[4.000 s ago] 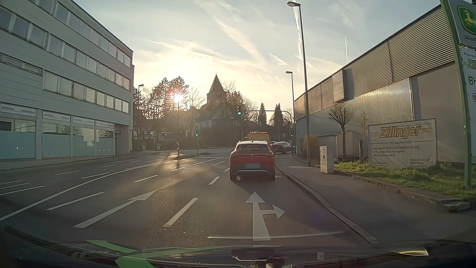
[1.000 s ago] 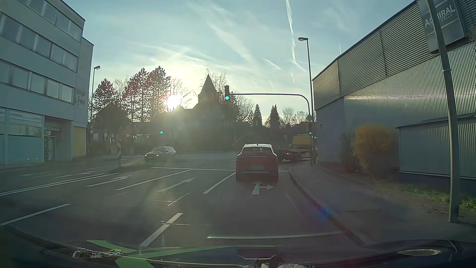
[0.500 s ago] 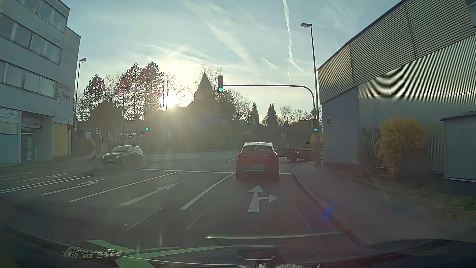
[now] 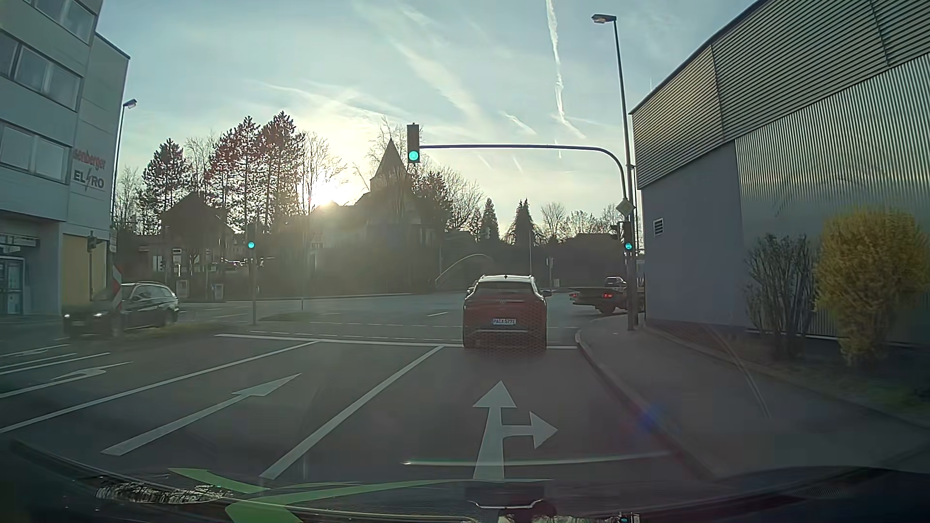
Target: Follow the waypoints while adhering to traffic rules and regulations
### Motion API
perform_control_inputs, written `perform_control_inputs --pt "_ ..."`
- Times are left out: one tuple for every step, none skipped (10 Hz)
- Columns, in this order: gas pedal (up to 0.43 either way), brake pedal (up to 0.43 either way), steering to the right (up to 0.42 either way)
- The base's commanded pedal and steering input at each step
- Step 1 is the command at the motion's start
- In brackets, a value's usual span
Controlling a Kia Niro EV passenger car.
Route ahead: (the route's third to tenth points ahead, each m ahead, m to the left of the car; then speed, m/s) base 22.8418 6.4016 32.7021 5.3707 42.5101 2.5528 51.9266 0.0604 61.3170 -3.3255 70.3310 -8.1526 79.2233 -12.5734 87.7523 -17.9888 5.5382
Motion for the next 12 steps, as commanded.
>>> perform_control_inputs --pt "0.130 0.000 0.022" --pt "0.130 0.000 0.022" --pt "0.138 0.000 0.023" --pt "0.197 0.000 0.025" --pt "0.197 0.000 0.025" --pt "0.197 0.000 0.025" --pt "0.197 0.000 0.025" --pt "0.197 0.000 0.025" --pt "0.209 0.000 0.025" --pt "0.220 0.000 0.026" --pt "0.240 0.000 0.026" --pt "0.248 0.000 0.026"
